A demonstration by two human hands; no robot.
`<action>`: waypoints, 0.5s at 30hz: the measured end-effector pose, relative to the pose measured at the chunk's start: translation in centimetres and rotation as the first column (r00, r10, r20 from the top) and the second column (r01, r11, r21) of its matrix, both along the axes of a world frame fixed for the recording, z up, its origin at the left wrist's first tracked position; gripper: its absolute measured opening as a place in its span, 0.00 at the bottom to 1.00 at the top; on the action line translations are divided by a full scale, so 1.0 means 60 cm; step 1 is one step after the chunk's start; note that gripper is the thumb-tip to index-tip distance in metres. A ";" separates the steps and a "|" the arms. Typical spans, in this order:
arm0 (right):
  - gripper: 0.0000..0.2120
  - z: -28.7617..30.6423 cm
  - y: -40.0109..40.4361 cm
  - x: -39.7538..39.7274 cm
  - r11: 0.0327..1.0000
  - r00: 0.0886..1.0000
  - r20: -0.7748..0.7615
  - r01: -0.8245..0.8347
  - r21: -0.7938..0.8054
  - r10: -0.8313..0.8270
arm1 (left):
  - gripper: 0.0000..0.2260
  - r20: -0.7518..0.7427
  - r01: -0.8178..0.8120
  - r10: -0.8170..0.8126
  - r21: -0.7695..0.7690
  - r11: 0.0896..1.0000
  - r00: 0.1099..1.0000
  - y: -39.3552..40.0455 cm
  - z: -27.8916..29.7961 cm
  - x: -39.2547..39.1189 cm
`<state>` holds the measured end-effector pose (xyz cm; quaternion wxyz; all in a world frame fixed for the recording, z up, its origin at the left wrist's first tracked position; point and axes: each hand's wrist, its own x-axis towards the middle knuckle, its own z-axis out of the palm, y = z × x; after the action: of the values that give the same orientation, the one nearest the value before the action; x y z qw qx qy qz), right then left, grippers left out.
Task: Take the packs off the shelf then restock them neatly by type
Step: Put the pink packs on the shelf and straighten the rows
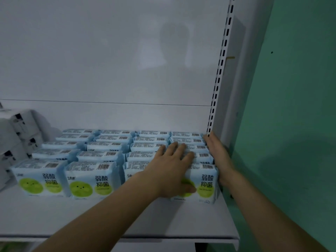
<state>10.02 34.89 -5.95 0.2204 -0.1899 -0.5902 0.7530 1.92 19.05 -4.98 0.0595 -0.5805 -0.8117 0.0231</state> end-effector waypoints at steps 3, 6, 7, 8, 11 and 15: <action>0.25 -0.002 0.016 0.013 0.999 0.999 -0.030 -0.037 0.003 0.037 | 0.45 0.016 0.002 -0.002 0.006 1.000 1.000 -0.001 0.003 0.000; 0.25 -0.018 0.017 0.025 0.997 0.994 -0.108 -0.026 -0.074 0.018 | 0.46 0.042 0.004 -0.004 0.006 1.000 0.999 -0.001 0.009 0.001; 0.24 -0.026 0.011 0.024 0.996 0.993 -0.114 -0.048 -0.069 0.040 | 0.46 0.039 0.003 -0.003 0.007 1.000 0.999 0.000 0.010 0.000; 0.23 -0.027 -0.005 0.023 0.996 0.992 -0.112 -0.066 -0.058 0.059 | 0.47 0.034 -0.001 0.001 0.003 1.000 0.999 0.000 0.009 -0.001; 0.24 -0.030 -0.027 0.015 0.996 0.994 -0.103 -0.055 -0.069 0.048 | 0.48 0.042 -0.026 0.027 -0.004 1.000 0.999 0.002 0.002 -0.001; 0.25 -0.032 -0.024 0.023 0.997 0.989 -0.143 -0.039 -0.059 0.030 | 0.47 0.071 -0.024 0.025 -0.010 1.000 0.997 0.001 0.007 -0.002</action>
<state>11.41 33.48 -7.88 0.2427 -0.1325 -0.5527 0.7862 1.79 19.08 -4.58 0.0275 -0.5712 -0.8203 0.0067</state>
